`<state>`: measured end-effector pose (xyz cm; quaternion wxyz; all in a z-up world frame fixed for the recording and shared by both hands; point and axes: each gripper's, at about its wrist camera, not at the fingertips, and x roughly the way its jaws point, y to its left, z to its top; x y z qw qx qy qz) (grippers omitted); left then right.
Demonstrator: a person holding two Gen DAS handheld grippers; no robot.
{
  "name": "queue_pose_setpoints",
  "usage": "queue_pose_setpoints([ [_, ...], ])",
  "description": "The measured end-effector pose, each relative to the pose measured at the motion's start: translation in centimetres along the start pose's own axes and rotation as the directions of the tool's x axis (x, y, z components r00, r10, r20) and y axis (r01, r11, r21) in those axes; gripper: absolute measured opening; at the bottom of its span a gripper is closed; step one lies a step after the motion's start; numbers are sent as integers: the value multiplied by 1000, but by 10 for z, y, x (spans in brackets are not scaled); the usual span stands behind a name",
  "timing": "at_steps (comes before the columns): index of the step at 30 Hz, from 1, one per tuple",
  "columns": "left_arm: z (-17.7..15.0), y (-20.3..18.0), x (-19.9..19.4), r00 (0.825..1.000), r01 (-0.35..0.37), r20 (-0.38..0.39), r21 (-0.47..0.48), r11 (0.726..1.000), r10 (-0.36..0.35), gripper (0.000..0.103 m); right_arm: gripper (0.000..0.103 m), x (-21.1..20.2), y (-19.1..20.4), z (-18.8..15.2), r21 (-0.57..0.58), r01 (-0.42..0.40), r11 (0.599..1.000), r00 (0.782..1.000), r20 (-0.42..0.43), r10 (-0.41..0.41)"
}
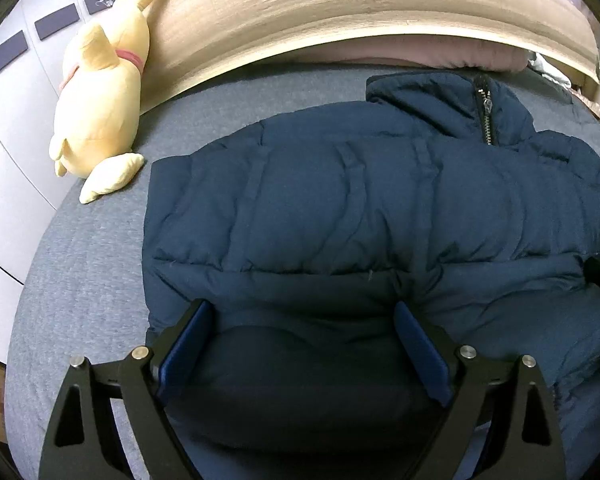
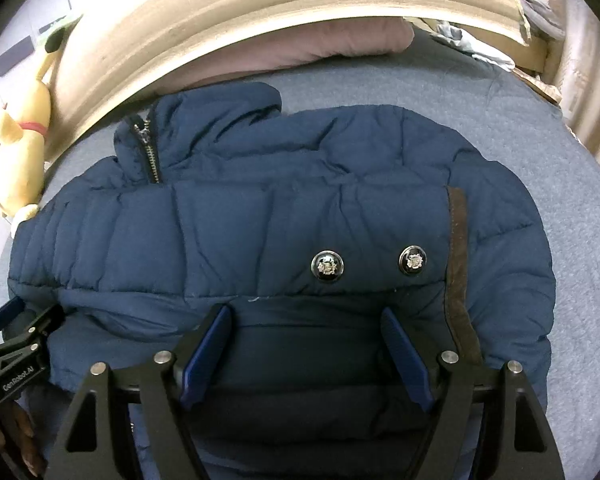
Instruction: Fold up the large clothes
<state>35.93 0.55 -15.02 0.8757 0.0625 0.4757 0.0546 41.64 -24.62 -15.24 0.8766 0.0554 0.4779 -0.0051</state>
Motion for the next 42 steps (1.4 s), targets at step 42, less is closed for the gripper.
queue_pose_setpoints([
  [42,19,47,-8,997,66,52,-12,998,-65,94,81,-20,76,99,-242,-24,970,987,151,62],
])
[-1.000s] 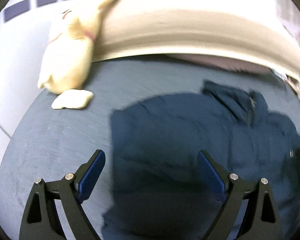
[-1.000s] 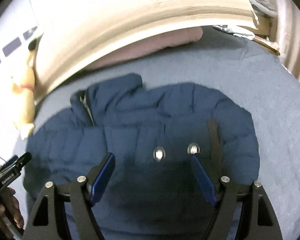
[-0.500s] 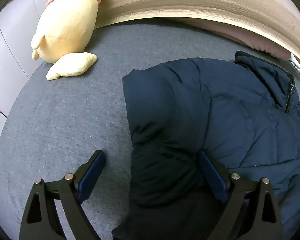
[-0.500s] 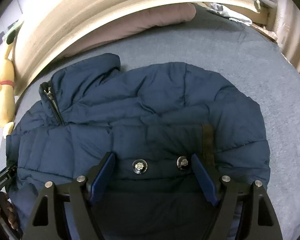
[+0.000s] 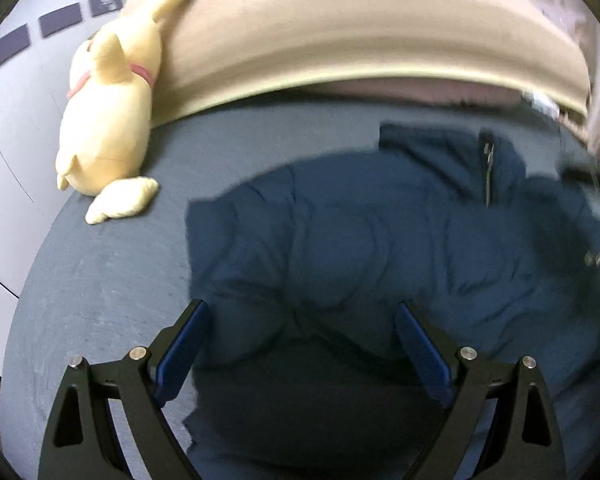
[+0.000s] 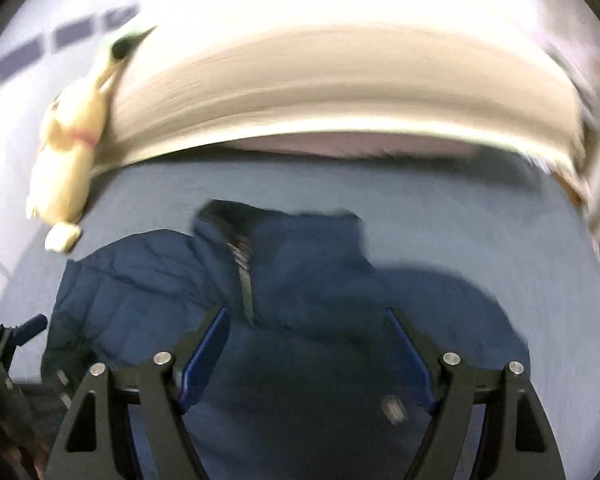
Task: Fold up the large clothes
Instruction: 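Grasp the jacket collar with the right gripper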
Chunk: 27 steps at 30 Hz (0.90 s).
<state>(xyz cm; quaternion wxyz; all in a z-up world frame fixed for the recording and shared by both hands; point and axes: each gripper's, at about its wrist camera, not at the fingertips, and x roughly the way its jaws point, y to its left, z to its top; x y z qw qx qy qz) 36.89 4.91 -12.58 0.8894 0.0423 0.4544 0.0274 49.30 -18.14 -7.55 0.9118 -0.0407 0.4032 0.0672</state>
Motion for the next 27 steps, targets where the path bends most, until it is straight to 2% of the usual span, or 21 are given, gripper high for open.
queue_pose_setpoints([
  [5,-10,3,11,999,36,-11,-7,999,-36,95,81,54,49,51,-80,1,997,999,-41,-5],
  [8,-9,6,16,999,44,-10,4,999,-44,95,81,89,88,60,-206,24,978,995,-95,-45],
  [9,-9,6,16,999,47,-10,7,999,-47,95,79,102,97,61,-246,41,968,991,-115,-71],
  [10,-9,5,19,999,48,-9,8,999,-48,95,60,116,102,62,-262,52,964,985,-145,-92],
  [11,-8,7,22,999,52,-7,7,999,-52,95,47,124,101,63,-251,58,966,980,-169,-102],
  [12,-8,8,23,998,56,-6,5,998,-56,95,39,133,96,65,-217,53,975,976,-194,-97],
  [13,-8,8,24,998,57,-4,7,998,-57,95,27,138,90,67,-176,42,984,975,-208,-79],
  [14,-7,12,29,998,59,-1,11,998,-59,96,23,139,84,69,-141,28,990,975,-215,-58],
  [16,-8,14,32,998,67,0,5,998,-67,96,22,144,53,73,45,-24,999,972,-231,33],
  [17,-7,15,33,997,72,-2,1,997,-72,96,22,151,31,70,164,-59,985,962,-252,100],
  [18,-7,15,36,997,74,-4,-1,997,-74,96,22,156,21,66,216,-73,974,955,-265,130],
  [20,-7,13,37,998,57,-9,-1,998,-57,98,24,158,18,62,239,-86,967,954,-259,149],
  [23,-5,12,34,999,49,-5,-6,999,-49,98,39,137,23,66,235,-143,962,960,-203,192],
  [25,-5,14,29,998,57,5,-11,998,-56,97,74,111,31,72,205,-167,965,968,-151,199],
  [27,-4,17,23,998,59,4,-33,998,-59,97,82,81,34,74,189,-172,967,978,-85,191],
])
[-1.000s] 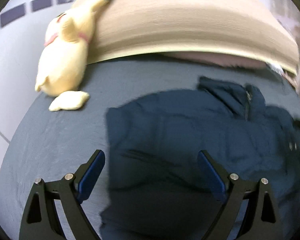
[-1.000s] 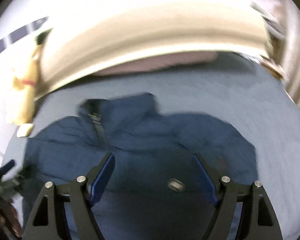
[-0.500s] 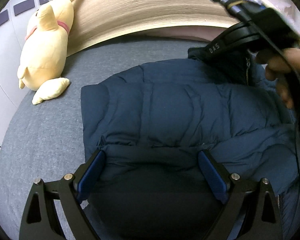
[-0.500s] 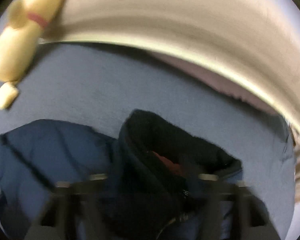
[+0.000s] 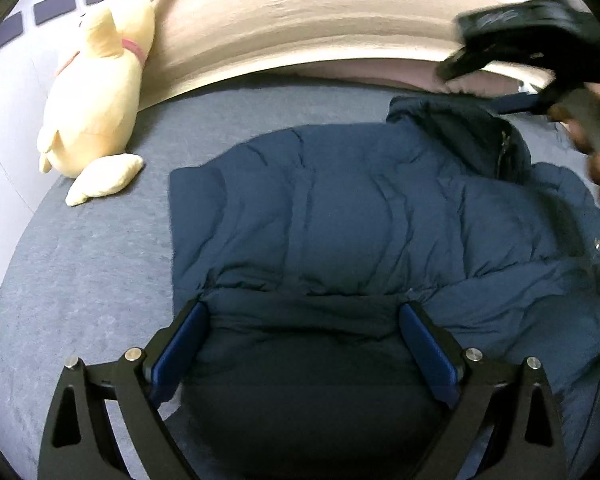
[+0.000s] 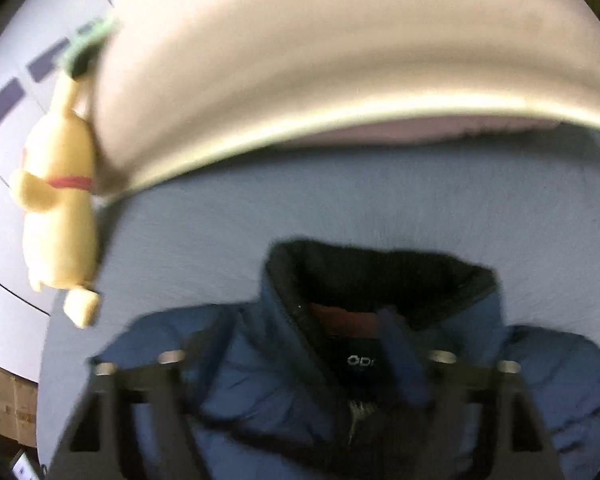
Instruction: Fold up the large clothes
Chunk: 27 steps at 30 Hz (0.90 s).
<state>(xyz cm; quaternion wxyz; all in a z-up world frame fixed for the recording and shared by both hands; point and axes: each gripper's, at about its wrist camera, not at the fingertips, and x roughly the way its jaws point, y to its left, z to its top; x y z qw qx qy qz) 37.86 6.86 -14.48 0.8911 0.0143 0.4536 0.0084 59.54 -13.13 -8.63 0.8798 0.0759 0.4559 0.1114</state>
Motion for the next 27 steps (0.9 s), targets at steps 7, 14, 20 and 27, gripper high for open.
queue_pose_setpoints([
  [7,1,3,-9,999,-36,2,-37,999,37,97,82,-39,-18,-41,-49,-24,999,999,23,26],
  [14,-5,0,-2,999,-39,-15,-32,999,39,98,82,23,-68,-36,126,16,992,994,-105,-2],
  [20,-6,4,0,1000,-17,-18,-24,1000,17,99,83,45,-69,-27,141,58,988,988,-151,-37],
  [27,-9,35,-57,998,23,60,-34,999,-21,99,84,-74,-85,-57,118,-46,992,999,-9,47],
])
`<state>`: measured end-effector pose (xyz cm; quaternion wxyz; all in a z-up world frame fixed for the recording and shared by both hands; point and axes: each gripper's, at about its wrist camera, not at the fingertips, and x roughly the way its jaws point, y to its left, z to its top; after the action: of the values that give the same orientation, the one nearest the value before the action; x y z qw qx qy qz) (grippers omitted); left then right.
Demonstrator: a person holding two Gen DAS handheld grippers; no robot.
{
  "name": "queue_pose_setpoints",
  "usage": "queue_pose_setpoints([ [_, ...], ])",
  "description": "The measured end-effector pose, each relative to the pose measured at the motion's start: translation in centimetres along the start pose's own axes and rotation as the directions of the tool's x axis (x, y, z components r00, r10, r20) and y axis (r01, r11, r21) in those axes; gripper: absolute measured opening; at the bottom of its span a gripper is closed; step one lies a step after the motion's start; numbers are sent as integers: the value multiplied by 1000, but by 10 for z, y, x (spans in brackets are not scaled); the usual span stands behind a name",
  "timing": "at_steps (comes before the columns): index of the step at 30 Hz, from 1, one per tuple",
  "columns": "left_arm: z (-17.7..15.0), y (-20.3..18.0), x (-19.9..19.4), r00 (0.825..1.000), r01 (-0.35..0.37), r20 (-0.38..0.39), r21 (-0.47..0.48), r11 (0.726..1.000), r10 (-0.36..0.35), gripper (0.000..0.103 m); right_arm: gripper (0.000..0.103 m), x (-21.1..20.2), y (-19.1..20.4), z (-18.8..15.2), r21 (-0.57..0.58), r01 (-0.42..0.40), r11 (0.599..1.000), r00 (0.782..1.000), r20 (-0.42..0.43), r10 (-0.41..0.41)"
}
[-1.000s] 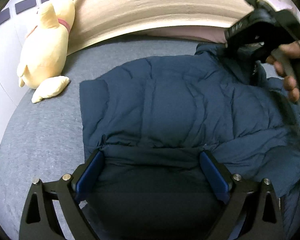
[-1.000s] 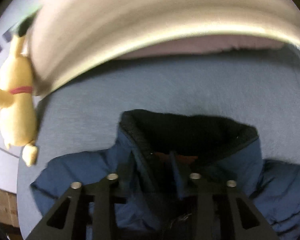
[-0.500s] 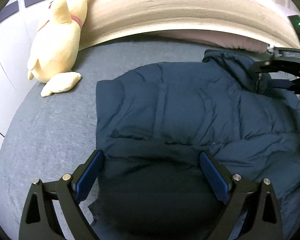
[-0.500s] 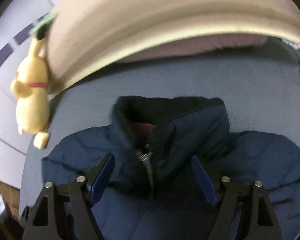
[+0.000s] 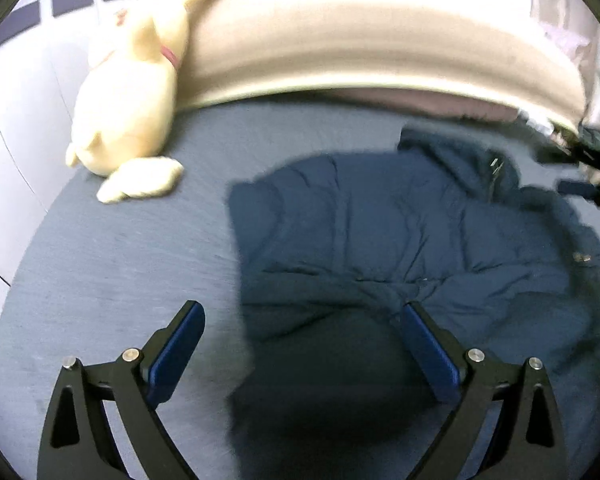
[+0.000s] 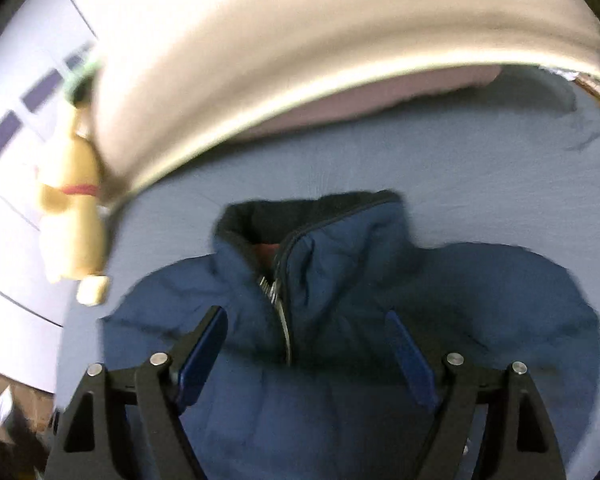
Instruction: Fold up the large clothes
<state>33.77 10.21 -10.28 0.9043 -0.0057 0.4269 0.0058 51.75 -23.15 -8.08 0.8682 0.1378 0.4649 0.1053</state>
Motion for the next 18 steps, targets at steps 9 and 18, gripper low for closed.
queue_pose_setpoints([
  [9,-64,52,-101,999,1,53,23,1000,-2,99,90,-203,-77,-134,31,-36,999,985,168,31],
  [18,-164,74,-155,999,7,-39,-46,999,-9,99,91,-253,-164,-310,199,-20,980,999,52,9],
])
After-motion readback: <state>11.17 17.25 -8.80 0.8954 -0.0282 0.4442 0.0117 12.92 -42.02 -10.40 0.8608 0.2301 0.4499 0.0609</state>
